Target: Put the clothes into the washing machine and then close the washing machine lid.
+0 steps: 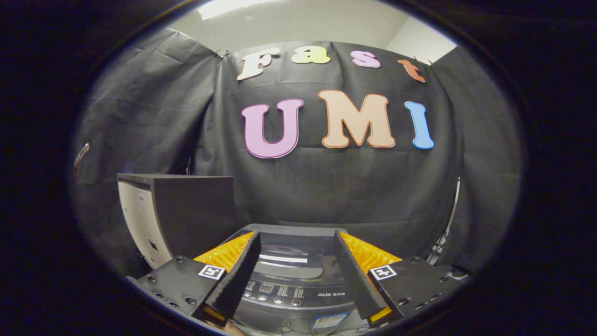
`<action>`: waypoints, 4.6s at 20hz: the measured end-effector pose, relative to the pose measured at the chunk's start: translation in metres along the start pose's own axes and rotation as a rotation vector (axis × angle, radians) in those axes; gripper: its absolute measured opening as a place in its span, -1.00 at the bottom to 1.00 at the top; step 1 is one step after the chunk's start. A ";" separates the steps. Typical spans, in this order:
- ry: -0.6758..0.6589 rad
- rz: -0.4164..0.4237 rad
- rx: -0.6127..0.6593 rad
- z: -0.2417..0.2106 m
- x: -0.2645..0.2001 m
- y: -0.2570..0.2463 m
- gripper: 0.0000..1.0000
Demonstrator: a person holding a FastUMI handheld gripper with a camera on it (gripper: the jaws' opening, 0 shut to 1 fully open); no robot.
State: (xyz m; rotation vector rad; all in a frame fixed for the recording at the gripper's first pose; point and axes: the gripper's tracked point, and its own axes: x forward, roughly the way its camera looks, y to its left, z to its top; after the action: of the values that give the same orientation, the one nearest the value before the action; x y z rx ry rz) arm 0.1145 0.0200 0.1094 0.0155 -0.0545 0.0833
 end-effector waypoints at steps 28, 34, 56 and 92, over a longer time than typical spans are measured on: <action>0.088 -0.065 -0.026 -0.132 -0.059 -0.022 0.94; 0.090 -0.106 -0.022 -0.130 -0.065 -0.030 0.94; 0.051 -0.143 0.001 -0.119 -0.101 -0.037 0.94; 0.050 -0.138 -0.016 -0.118 -0.127 -0.032 0.93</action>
State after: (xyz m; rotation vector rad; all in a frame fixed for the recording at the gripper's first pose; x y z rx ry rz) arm -0.0034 -0.0199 -0.0154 0.0008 -0.0041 -0.0545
